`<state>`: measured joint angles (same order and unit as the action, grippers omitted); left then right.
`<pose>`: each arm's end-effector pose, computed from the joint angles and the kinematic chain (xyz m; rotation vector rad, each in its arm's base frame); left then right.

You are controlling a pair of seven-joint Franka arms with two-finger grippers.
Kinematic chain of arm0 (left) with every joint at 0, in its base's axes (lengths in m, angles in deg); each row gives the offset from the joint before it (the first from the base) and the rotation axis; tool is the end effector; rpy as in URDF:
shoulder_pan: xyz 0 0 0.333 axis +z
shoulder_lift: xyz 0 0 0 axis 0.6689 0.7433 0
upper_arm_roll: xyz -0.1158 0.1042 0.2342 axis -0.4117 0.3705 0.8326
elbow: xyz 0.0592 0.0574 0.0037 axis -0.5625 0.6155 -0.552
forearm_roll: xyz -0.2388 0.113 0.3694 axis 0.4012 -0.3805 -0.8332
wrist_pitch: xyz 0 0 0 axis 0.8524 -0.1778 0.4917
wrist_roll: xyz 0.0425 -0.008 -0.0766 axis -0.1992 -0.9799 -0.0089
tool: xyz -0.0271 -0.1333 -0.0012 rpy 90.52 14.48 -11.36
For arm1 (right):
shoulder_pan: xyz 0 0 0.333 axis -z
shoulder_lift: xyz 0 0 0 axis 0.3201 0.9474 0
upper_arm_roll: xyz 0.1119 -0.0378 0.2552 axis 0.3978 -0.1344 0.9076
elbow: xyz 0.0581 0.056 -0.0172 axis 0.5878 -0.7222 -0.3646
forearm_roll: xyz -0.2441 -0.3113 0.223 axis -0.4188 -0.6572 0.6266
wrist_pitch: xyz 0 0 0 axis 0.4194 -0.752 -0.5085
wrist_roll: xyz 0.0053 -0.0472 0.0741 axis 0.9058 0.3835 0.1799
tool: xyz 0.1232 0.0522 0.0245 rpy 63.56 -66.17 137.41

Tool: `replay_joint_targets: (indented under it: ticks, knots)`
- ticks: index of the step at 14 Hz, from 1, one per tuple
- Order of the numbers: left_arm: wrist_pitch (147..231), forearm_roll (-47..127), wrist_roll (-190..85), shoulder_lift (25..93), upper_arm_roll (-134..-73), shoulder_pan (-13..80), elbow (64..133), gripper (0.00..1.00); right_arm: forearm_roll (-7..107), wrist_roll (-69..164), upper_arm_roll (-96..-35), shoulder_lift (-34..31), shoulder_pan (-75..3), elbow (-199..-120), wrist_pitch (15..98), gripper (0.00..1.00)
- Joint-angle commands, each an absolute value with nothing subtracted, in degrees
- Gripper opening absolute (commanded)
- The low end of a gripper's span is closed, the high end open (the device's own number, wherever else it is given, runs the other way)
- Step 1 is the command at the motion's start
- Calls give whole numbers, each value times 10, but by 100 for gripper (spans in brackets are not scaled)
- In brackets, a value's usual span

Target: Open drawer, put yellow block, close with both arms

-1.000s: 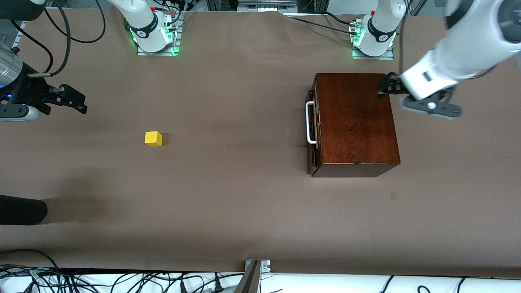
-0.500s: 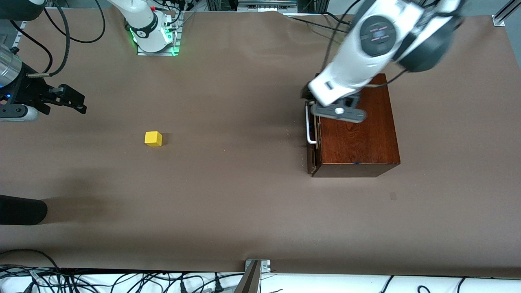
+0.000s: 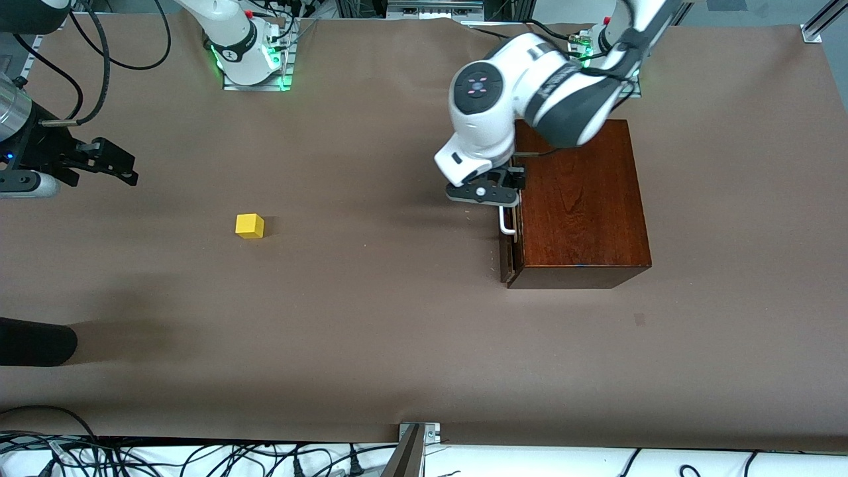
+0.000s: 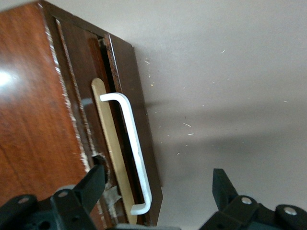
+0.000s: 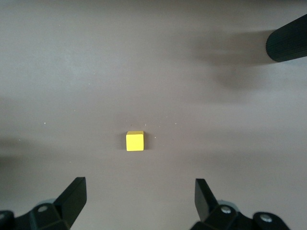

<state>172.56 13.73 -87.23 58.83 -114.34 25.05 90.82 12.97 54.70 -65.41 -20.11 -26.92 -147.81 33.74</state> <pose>0.5118 -0.4478 0.3001 -2.9160 0.2243 0.1755 0.6428 0.0369 0.5392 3.1369 0.0306 0.0173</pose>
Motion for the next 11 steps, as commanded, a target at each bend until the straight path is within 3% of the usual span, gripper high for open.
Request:
replay_joint_targets:
  ticks: [1, 11]
  knots:
    - [1726, 96, -916, 599, -1145, 238, 936, 100, 139, 542, -654, -202, -265, -1474, 334, 100]
    - [1778, 31, -989, 650, -1145, 219, 966, 100, 139, 541, -660, -201, -264, -1474, 334, 100]
